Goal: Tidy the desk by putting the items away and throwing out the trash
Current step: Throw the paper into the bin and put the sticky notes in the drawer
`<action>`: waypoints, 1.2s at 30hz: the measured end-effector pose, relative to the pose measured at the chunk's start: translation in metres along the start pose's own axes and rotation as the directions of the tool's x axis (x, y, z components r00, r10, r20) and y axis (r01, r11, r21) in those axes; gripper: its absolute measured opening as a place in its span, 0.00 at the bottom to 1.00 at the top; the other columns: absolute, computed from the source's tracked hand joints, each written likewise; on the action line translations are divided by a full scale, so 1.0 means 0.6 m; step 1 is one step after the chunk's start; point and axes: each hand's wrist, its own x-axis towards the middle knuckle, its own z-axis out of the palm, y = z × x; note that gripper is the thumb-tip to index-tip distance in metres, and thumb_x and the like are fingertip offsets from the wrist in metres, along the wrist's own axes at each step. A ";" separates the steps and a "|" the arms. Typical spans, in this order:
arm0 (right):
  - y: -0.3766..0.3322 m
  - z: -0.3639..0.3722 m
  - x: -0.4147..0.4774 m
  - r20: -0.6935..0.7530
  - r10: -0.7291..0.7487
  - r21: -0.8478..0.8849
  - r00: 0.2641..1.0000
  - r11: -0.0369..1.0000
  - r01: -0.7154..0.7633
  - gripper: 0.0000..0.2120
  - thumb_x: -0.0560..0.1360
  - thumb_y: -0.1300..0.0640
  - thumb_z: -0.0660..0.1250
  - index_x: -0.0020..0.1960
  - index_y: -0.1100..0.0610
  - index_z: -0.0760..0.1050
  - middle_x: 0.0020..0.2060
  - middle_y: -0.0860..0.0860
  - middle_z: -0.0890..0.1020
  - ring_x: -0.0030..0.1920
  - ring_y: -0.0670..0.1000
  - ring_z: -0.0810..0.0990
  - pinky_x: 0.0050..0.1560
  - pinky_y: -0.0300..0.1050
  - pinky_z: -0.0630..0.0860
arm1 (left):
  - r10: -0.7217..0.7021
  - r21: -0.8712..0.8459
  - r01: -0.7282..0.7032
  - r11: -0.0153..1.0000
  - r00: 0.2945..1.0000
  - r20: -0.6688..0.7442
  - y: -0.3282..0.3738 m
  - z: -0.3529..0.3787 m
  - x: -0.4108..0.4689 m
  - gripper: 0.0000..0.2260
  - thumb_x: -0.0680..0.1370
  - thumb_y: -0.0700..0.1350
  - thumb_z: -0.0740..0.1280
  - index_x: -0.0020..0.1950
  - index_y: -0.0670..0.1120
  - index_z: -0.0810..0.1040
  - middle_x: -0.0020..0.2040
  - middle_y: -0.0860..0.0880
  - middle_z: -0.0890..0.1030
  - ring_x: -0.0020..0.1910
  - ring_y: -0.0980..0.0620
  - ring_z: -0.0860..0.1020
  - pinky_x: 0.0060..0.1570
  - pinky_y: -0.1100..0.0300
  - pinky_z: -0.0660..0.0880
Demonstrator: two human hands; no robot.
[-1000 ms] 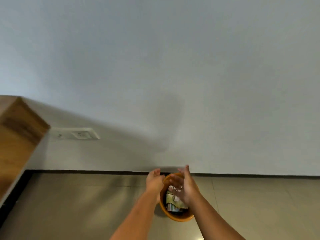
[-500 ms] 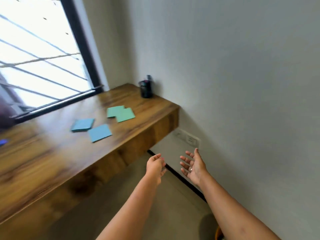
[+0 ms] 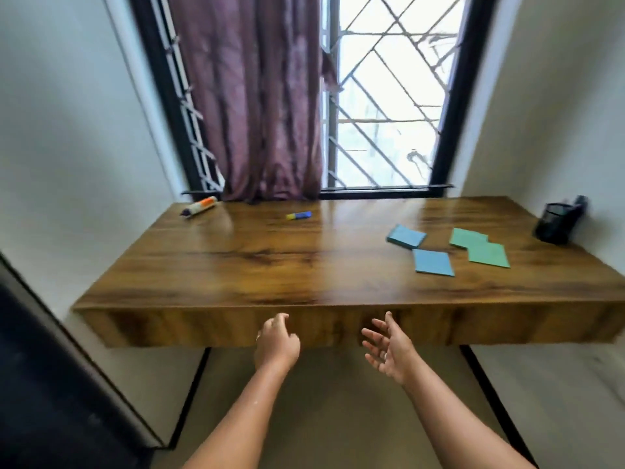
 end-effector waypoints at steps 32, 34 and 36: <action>0.254 0.340 0.279 -0.231 0.254 0.593 0.939 0.802 -0.070 0.38 0.72 0.26 0.38 0.70 0.44 0.66 0.70 0.48 0.70 0.64 0.50 0.70 0.65 0.53 0.58 | 0.441 0.536 -0.752 0.383 0.659 0.609 -0.189 -0.144 0.359 0.35 0.75 0.66 0.53 0.75 0.60 0.37 0.78 0.51 0.40 0.77 0.44 0.40 0.71 0.34 0.45; 0.254 0.335 0.278 -0.224 0.251 0.588 0.942 0.805 -0.075 0.39 0.71 0.25 0.38 0.70 0.45 0.66 0.69 0.48 0.70 0.61 0.49 0.70 0.64 0.52 0.59 | 0.437 0.535 -0.757 0.374 0.653 0.618 -0.189 -0.143 0.363 0.35 0.75 0.67 0.53 0.75 0.62 0.37 0.78 0.52 0.40 0.77 0.44 0.39 0.71 0.33 0.44; 0.256 0.337 0.271 -0.221 0.243 0.583 0.945 0.809 -0.072 0.39 0.72 0.25 0.38 0.71 0.45 0.65 0.68 0.49 0.71 0.60 0.50 0.70 0.60 0.51 0.62 | 0.432 0.533 -0.762 0.368 0.648 0.627 -0.190 -0.143 0.366 0.34 0.75 0.68 0.52 0.74 0.64 0.36 0.78 0.51 0.39 0.77 0.44 0.39 0.71 0.33 0.44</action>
